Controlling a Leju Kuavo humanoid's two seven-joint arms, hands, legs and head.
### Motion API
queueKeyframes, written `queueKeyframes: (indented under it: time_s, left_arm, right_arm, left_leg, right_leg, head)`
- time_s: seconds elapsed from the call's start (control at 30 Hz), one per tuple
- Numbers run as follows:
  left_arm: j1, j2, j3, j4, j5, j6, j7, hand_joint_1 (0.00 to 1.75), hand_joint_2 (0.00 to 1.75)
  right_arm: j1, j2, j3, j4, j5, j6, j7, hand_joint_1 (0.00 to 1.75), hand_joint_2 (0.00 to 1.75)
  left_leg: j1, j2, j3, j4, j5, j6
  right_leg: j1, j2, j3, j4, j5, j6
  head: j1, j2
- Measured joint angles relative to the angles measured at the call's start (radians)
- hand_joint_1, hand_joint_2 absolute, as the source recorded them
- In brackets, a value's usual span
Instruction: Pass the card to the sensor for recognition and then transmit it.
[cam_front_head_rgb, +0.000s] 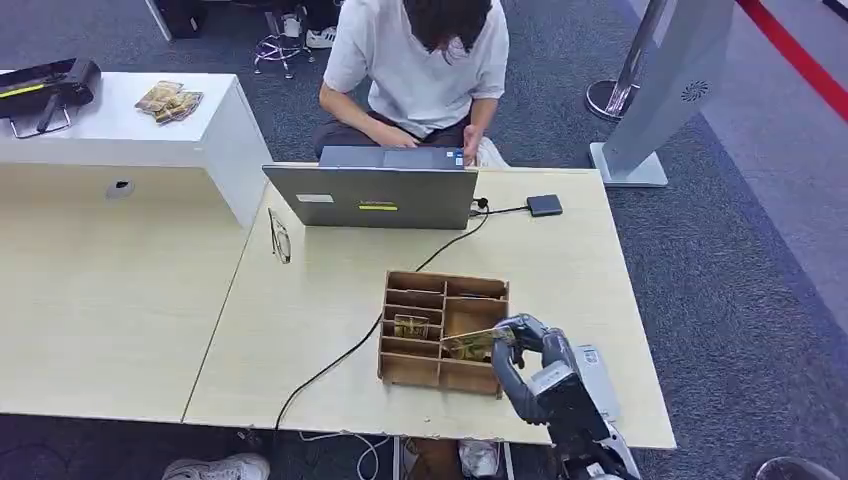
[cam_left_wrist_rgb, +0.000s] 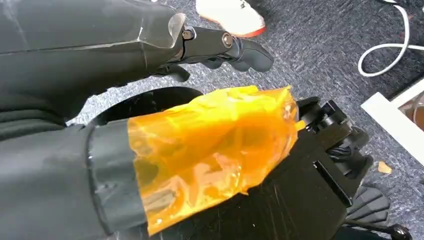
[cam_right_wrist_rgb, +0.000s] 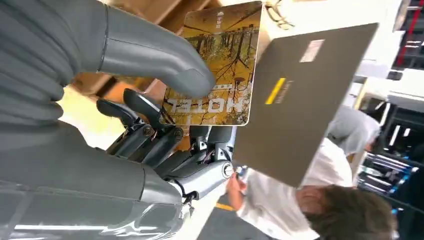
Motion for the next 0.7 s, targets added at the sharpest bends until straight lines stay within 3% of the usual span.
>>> queueKeyframes:
  time_s: [0.17,0.7]
  left_arm:
    - [0.000,0.000,0.000,0.000,0.005,0.002,0.000,0.00,0.00]
    - [0.000,0.001,0.000,0.000,0.014,0.010,0.000,0.00,0.00]
  right_arm:
    - [0.031,-0.027,-0.032,-0.003,-0.024,0.011,0.004,1.75,1.75]
    - [0.078,-0.092,-0.094,0.015,-0.025,0.000,0.106,1.75,1.75]
  left_leg:
    - [0.000,0.000,0.000,0.000,0.000,0.000]
    - [0.000,0.000,0.000,0.000,0.000,0.000]
  right_leg:
    - [0.000,0.000,0.000,0.000,0.000,0.000]
    - [0.000,0.000,0.000,0.000,0.000,0.000]
  head:
    - [0.000,0.000]
    - [0.000,0.000]
